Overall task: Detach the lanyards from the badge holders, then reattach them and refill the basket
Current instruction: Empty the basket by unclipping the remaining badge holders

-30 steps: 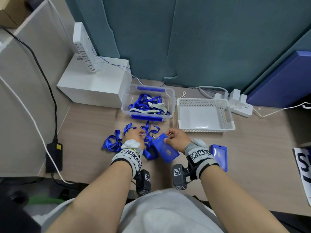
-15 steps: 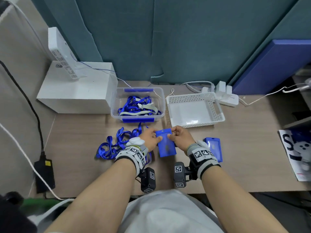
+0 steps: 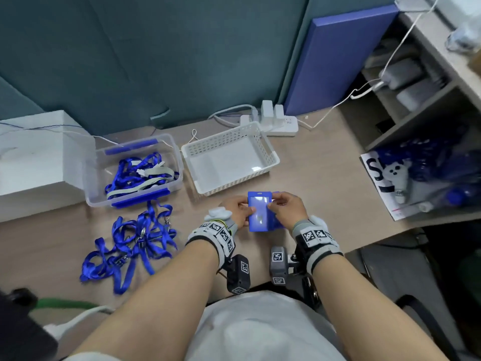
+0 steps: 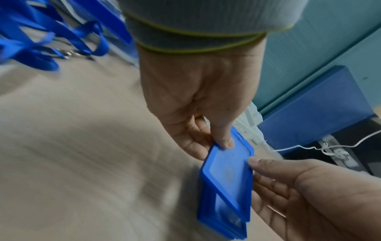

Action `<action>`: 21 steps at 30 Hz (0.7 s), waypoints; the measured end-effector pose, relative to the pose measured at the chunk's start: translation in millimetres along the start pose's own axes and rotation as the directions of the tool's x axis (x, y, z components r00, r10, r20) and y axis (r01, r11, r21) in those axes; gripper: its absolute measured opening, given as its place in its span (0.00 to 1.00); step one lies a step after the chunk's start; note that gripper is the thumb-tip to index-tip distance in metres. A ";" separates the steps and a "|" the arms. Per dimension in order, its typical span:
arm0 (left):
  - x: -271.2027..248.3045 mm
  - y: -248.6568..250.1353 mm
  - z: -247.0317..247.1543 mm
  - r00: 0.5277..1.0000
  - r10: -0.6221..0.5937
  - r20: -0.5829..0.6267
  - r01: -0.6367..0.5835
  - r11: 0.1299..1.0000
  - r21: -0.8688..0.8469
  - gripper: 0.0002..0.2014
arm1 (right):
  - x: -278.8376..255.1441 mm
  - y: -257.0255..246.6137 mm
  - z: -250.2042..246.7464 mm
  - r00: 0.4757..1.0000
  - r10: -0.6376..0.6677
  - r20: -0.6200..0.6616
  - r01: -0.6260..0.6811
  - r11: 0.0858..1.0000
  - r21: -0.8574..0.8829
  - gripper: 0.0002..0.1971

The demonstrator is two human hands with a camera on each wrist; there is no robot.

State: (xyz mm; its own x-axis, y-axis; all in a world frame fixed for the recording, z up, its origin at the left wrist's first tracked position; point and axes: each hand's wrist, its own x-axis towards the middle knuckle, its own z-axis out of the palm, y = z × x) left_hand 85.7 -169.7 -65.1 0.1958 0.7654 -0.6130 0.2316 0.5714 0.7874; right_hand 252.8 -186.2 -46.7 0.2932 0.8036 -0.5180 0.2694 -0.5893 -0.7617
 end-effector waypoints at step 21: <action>25.9 22.3 53.0 0.952 -0.145 -0.270 0.292 0.691 0.662 0.16 | 69.1 27.4 -40.8 0.966 0.178 0.185 -0.110 0.938 -0.327 0.10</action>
State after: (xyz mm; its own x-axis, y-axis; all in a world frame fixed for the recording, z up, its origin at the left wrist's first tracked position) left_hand 146.4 -152.9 -66.9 -0.1042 0.7259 -0.6799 0.8476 0.4225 0.3212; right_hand 317.8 -150.2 -87.5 0.1612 0.6873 -0.7083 0.5208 -0.6688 -0.5305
